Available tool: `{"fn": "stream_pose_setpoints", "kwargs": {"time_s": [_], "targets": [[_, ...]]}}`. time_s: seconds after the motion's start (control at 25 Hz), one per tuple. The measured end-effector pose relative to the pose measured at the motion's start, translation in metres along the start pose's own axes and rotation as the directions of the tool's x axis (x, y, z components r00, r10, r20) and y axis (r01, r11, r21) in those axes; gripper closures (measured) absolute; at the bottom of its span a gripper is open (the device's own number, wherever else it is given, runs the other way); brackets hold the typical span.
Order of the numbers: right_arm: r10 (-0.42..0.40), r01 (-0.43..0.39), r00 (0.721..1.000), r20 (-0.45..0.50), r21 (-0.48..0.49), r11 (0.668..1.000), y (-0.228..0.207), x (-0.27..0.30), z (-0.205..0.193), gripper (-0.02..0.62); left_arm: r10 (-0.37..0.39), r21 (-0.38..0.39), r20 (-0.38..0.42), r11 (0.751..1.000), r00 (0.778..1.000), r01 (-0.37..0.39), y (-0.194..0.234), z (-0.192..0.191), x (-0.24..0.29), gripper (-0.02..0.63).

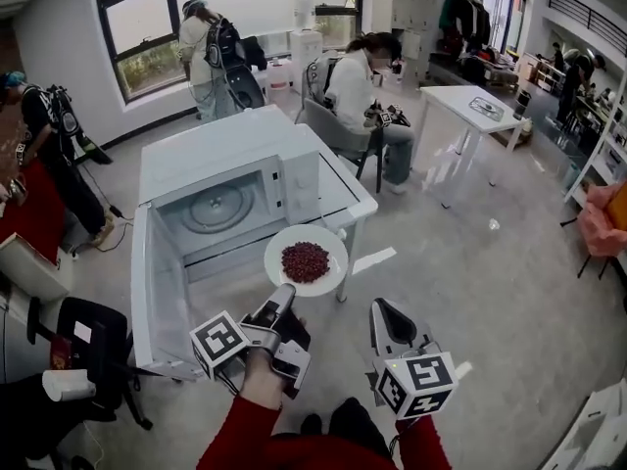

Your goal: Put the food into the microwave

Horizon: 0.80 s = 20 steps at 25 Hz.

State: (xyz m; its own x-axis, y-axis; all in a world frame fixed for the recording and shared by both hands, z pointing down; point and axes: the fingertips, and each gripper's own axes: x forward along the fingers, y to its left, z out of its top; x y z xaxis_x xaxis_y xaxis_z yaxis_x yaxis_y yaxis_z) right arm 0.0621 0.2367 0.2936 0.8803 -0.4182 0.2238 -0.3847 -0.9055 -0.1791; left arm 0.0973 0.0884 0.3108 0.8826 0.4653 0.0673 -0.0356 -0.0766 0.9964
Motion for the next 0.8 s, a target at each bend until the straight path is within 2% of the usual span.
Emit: {"fn": "stream_pose_setpoints", "kwargs": {"time_s": [0.2,0.4,0.6,0.8], "targets": [[0.121,-0.122,0.992,-0.032,-0.044,0.992,0.003,0.051,0.011,0.581,0.033,0.007,0.121,0.999,0.992,-0.035,0.008,0.035,0.007,0.589],[0.247,-0.252,0.967,-0.059,-0.079,0.965,-0.003,0.101,0.03,0.581,0.058,-0.022,0.263,0.998,0.963,-0.055,0.016,0.063,0.02,0.589],[0.37,-0.381,0.923,-0.107,-0.118,0.917,-0.012,0.143,0.048,0.581,0.058,-0.048,0.405,0.998,0.913,-0.042,0.013,0.083,0.039,0.589],[0.481,-0.502,0.862,-0.159,-0.141,0.853,-0.011,0.179,0.054,0.581,0.051,-0.064,0.533,0.998,0.845,-0.02,0.013,0.097,0.045,0.589]]}}
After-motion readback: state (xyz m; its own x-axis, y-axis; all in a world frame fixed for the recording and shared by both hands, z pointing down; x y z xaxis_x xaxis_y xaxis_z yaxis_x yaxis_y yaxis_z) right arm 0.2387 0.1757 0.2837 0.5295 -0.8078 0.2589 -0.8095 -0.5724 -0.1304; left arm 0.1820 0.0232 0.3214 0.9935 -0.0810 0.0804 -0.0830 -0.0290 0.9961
